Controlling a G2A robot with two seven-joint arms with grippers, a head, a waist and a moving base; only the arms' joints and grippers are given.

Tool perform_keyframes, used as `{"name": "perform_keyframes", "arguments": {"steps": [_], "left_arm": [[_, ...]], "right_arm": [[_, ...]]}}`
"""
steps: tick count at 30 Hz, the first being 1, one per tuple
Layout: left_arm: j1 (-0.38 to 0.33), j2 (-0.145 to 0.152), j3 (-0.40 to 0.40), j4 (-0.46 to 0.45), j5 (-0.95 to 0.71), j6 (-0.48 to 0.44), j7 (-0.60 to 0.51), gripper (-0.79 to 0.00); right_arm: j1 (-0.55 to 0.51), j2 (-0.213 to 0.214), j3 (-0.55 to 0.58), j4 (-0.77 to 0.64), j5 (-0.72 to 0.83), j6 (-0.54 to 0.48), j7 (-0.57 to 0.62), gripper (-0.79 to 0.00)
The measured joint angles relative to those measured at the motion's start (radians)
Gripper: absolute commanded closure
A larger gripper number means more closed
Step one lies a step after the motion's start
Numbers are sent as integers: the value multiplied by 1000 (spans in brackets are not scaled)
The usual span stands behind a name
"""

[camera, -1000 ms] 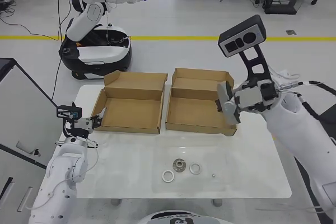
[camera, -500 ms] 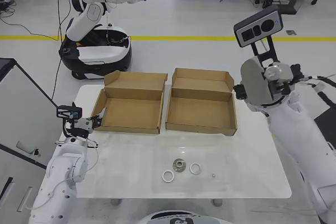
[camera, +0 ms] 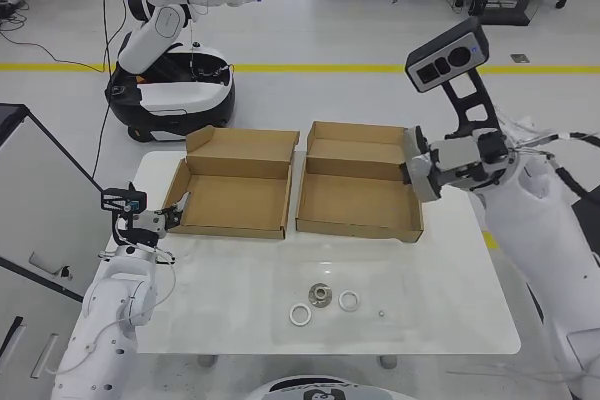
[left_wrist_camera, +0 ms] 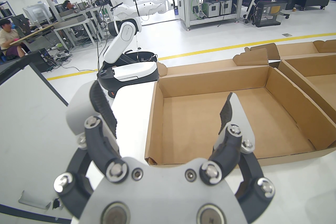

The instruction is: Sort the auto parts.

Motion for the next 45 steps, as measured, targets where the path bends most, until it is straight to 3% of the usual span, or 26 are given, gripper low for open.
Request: {"name": "perform_keyframes", "arguments": {"steps": [11, 27, 45], "left_arm": [[0, 0, 0, 0, 0, 0, 0, -785], [0, 0, 0, 0, 0, 0, 0, -785], [0, 0, 0, 0, 0, 0, 0, -785]], "right_arm": [[5, -13, 10, 2, -86, 26, 34, 0], [-33, -52, 19, -19, 92, -6, -12, 0], [-50, -71, 23, -28, 124, 7, -29, 0]]}}
